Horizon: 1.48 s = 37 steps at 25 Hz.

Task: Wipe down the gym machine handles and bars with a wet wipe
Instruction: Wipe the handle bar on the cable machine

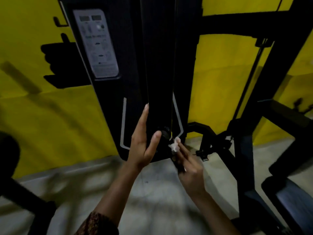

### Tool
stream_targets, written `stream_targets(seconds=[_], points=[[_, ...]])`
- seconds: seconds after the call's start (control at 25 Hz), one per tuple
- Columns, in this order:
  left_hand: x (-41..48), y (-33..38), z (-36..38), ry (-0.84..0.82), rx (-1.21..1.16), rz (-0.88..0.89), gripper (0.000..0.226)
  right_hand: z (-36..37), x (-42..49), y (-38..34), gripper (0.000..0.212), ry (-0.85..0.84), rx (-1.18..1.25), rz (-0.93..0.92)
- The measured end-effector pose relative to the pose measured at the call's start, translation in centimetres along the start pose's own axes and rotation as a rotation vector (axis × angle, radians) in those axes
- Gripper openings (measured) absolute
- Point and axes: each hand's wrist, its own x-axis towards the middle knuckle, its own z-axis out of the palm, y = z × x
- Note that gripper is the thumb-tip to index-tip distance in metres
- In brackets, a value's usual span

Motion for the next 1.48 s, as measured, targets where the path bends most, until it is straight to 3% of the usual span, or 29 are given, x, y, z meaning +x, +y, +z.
stream_targets(seconds=[0.12, 0.24, 0.36, 0.48, 0.72, 0.8, 0.88, 1.08, 1.2, 1.36, 1.48], points=[[0.4, -1.3, -0.8, -0.08, -0.03, 0.062, 0.066, -0.2, -2.8, 1.3, 0.041, -0.032, -0.04, 0.001], [1.1, -2.6, -1.3, -0.119, -0.026, 0.192, 0.066, -0.8, -2.1, 1.3, 0.04, 0.048, -0.095, 0.055], [1.2, -3.7, -0.4, -0.102, -0.087, 0.251, 0.066, 0.0, 1.3, -0.9, 0.037, 0.17, -0.145, 0.044], [0.9, -4.6, 0.9, -0.07, -0.158, 0.313, 0.067, 1.2, 1.5, -1.8, 0.028, 0.172, -0.179, -0.057], [2.4, -6.4, 2.9, 0.003, -0.283, 0.493, 0.072, 3.2, -4.1, -1.4, 0.026, 0.2, -0.479, 0.074], [2.2, -6.2, 3.6, 0.037, -0.365, 0.465, 0.072, 3.8, -6.4, -2.1, 0.028, 0.156, -0.558, 0.174], [2.4, -6.4, 4.0, 0.047, -0.407, 0.478, 0.073, 3.8, -7.1, -2.8, 0.024, 0.13, -0.637, 0.141], [2.7, -7.0, 3.7, 0.042, -0.392, 0.525, 0.072, 2.5, -1.7, -2.8, 0.037, 0.122, -0.74, -0.242], [2.3, -6.6, 3.7, 0.056, -0.387, 0.524, 0.071, 1.6, -0.4, -1.4, 0.027, 0.031, -0.714, -0.397], [1.4, -6.3, 3.6, 0.07, -0.392, 0.471, 0.065, 0.1, -4.8, 0.3, 0.04, -0.202, -0.778, -0.279], [-0.7, -6.1, 3.6, 0.071, -0.392, 0.422, 0.058, -0.4, -7.1, -0.9, 0.032, -0.295, -0.793, -0.259]])
